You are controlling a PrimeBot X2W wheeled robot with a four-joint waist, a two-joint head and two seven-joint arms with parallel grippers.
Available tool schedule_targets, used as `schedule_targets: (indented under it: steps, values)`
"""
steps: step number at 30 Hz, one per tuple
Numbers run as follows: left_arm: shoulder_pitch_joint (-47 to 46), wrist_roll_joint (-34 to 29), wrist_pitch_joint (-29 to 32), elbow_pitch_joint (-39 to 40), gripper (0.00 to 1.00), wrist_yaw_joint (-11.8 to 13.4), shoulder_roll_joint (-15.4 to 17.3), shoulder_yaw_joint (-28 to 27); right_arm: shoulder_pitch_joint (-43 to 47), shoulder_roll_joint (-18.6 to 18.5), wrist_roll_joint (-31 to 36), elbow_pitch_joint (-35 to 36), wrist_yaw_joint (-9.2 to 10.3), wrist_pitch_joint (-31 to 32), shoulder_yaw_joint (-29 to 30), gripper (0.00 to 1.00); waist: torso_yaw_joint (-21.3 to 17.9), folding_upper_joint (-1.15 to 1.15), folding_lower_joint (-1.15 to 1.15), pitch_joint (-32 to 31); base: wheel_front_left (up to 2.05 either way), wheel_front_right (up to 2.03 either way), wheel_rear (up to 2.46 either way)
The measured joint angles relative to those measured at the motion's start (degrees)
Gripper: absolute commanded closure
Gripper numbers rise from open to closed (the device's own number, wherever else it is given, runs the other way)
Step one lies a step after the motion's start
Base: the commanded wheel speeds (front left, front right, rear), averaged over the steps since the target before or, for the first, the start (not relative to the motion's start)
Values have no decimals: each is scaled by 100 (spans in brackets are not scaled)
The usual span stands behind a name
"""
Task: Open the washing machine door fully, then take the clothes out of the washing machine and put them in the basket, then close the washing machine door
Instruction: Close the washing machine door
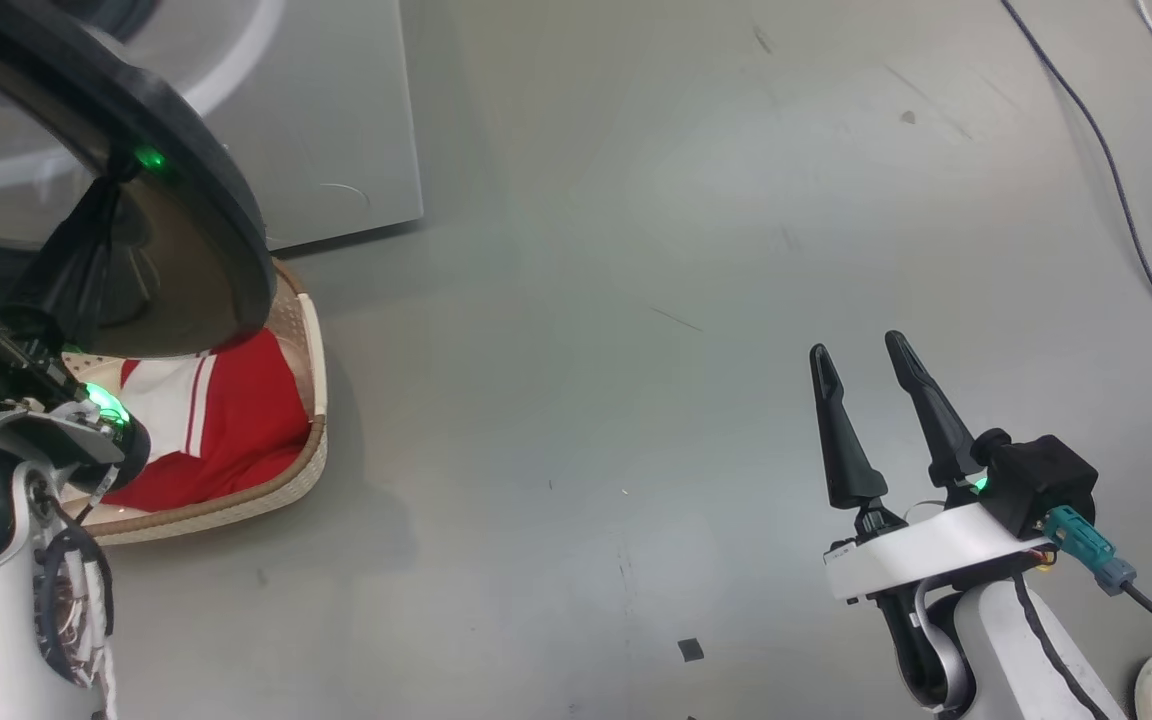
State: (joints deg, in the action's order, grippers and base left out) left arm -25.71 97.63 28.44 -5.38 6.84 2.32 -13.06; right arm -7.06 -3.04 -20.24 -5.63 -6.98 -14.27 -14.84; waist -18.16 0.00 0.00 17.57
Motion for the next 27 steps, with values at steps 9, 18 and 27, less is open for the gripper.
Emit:
schedule_targets:
  steps: [9, 18, 27]
  values:
    - [-419, -256, -614, -386, 100, 1, -21, -141, -13, 33, -92, -2, 0, 0, -7, 0, -582, 0, 0, 152, 0, 0, 0]
    - [-912, -414, -1159, -795, 100, 1, -20, -328, -15, 49, -146, -15, 0, 0, -32, 0, -993, 0, 0, 284, 0, 0, 0]
    - [-1145, -595, -1287, -1251, 100, 33, -27, -154, -14, 59, -249, 0, 7, -1, 32, 0, -1122, 0, 0, 289, 0, 0, 0]
